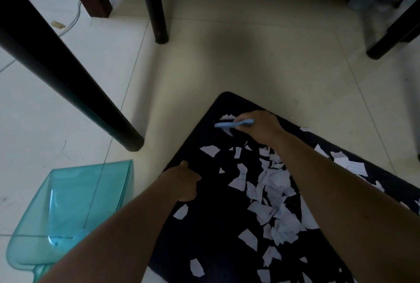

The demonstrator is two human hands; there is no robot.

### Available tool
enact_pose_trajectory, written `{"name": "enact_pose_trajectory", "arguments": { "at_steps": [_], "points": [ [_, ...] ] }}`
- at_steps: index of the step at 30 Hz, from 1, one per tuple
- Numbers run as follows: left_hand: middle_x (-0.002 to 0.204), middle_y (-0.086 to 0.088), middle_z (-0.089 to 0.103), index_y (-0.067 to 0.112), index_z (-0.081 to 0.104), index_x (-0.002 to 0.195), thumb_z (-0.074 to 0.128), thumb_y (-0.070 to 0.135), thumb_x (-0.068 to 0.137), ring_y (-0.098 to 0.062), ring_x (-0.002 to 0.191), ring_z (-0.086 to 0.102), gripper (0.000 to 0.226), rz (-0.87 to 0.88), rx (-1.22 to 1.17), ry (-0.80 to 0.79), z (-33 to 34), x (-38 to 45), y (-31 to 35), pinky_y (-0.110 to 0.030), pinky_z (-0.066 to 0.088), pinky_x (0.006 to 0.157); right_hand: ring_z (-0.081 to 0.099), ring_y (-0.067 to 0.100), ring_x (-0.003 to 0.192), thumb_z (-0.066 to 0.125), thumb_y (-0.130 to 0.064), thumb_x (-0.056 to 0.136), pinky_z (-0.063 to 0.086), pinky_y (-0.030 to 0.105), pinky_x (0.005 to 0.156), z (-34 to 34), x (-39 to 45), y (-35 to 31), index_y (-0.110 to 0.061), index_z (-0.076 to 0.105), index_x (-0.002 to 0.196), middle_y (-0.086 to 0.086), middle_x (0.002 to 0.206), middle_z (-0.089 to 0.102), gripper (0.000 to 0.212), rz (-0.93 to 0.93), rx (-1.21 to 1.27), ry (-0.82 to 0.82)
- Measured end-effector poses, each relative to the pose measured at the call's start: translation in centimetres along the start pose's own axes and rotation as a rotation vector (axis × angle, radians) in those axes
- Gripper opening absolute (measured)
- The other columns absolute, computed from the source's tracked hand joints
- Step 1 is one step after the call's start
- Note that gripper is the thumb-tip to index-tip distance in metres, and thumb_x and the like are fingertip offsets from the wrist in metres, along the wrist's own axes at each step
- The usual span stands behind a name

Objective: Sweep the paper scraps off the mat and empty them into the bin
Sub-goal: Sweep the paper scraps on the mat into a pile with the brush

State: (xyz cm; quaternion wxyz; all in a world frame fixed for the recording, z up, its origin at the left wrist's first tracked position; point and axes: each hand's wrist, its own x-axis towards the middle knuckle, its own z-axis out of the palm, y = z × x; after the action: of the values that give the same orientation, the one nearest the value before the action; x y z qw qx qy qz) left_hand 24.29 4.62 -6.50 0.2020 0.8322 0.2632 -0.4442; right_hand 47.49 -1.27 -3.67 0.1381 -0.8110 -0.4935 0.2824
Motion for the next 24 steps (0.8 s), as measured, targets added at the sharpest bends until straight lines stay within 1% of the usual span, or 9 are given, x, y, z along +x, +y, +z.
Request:
{"name": "enact_pose_trajectory", "arguments": {
  "at_steps": [2, 4, 8, 10, 12, 15, 18, 20, 24],
  "points": [
    [0.155, -0.014, 0.01, 0.031, 0.02, 0.152, 0.044, 0.038, 0.097, -0.033, 0.132, 0.038, 0.061, -0.004, 0.002, 0.006, 0.1, 0.0, -0.1, -0.044, 0.037, 0.11, 0.063, 0.023, 0.1, 0.065, -0.025, 0.088, 0.051, 0.038, 0.09, -1.6, -0.4, 0.0, -0.021, 0.07, 0.107, 0.006, 0.109, 0.069, 0.02, 0.004, 0.069, -0.073],
    [0.155, -0.015, 0.007, 0.031, 0.019, 0.152, 0.044, 0.038, 0.097, -0.034, 0.133, 0.037, 0.061, -0.008, 0.0, 0.01, 0.2, 0.0, -0.1, -0.045, 0.036, 0.11, 0.064, 0.028, 0.096, 0.065, -0.023, 0.088, 0.052, 0.043, 0.088, -3.1, -0.5, -0.1, -0.019, 0.071, 0.104, 0.012, 0.107, 0.07, 0.018, 0.006, 0.109, -0.033],
    [0.155, -0.015, 0.008, 0.031, 0.019, 0.152, 0.044, 0.037, 0.097, -0.033, 0.131, 0.039, 0.061, -0.018, 0.005, 0.016, 0.4, -0.1, 0.1, -0.044, 0.038, 0.109, 0.062, 0.019, 0.095, 0.063, -0.023, 0.089, 0.051, 0.035, 0.089, -3.2, -0.2, -0.1, -0.018, 0.071, 0.105, 0.006, 0.108, 0.069, 0.018, 0.055, 0.29, 0.329],
    [0.155, -0.015, 0.006, 0.03, 0.019, 0.152, 0.044, 0.036, 0.097, -0.033, 0.131, 0.038, 0.06, -0.025, 0.007, 0.012, 0.4, 0.0, 0.2, -0.045, 0.038, 0.109, 0.062, 0.021, 0.102, 0.06, -0.024, 0.091, 0.049, 0.032, 0.092, -2.1, 0.5, 0.0, -0.016, 0.069, 0.11, 0.006, 0.113, 0.068, 0.022, 0.108, 0.278, 0.426],
    [0.157, -0.015, 0.003, 0.03, 0.018, 0.152, 0.044, 0.035, 0.098, -0.033, 0.133, 0.036, 0.06, -0.029, 0.01, 0.01, 0.3, -0.1, 0.2, -0.045, 0.038, 0.109, 0.062, 0.024, 0.104, 0.056, -0.024, 0.093, 0.048, 0.029, 0.09, -0.9, 1.2, -0.2, -0.016, 0.067, 0.114, 0.009, 0.115, 0.067, 0.025, 0.138, 0.214, 0.39],
    [0.157, -0.015, 0.0, 0.03, 0.018, 0.152, 0.042, 0.035, 0.099, -0.032, 0.134, 0.036, 0.059, -0.026, 0.01, 0.011, 0.1, -0.3, 0.4, -0.043, 0.037, 0.11, 0.062, 0.029, 0.102, 0.054, -0.029, 0.094, 0.05, 0.034, 0.085, 0.2, 2.2, -0.4, -0.012, 0.064, 0.118, 0.014, 0.113, 0.067, 0.031, 0.175, 0.076, 0.282],
    [0.157, -0.016, 0.0, 0.029, 0.017, 0.153, 0.043, 0.035, 0.099, -0.032, 0.136, 0.034, 0.06, -0.013, 0.0, 0.01, 0.2, -0.4, 0.3, -0.042, 0.035, 0.112, 0.06, 0.033, 0.097, 0.057, -0.035, 0.092, 0.044, 0.032, 0.073, -0.9, 2.6, -0.1, -0.001, 0.064, 0.111, 0.017, 0.107, 0.065, 0.04, 0.178, -0.009, 0.094],
    [0.157, -0.015, 0.001, 0.03, 0.017, 0.152, 0.044, 0.035, 0.098, -0.031, 0.136, 0.033, 0.061, -0.006, -0.01, 0.014, 0.3, -0.4, 0.2, -0.042, 0.035, 0.112, 0.061, 0.032, 0.093, 0.059, -0.036, 0.09, 0.048, 0.034, 0.075, -2.5, 2.7, 0.5, -0.004, 0.068, 0.106, 0.019, 0.105, 0.066, 0.037, 0.122, 0.003, -0.021],
    [0.156, -0.015, 0.006, 0.027, 0.02, 0.152, 0.046, 0.033, 0.098, -0.03, 0.133, 0.037, 0.061, -0.015, -0.015, 0.027, 0.3, -0.4, 0.3, -0.04, 0.038, 0.11, 0.06, 0.029, 0.083, 0.059, -0.037, 0.09, 0.044, 0.031, 0.068, -4.5, 2.6, 0.6, 0.003, 0.067, 0.101, 0.023, 0.1, 0.066, 0.042, 0.131, 0.047, 0.152]
  ]
}}
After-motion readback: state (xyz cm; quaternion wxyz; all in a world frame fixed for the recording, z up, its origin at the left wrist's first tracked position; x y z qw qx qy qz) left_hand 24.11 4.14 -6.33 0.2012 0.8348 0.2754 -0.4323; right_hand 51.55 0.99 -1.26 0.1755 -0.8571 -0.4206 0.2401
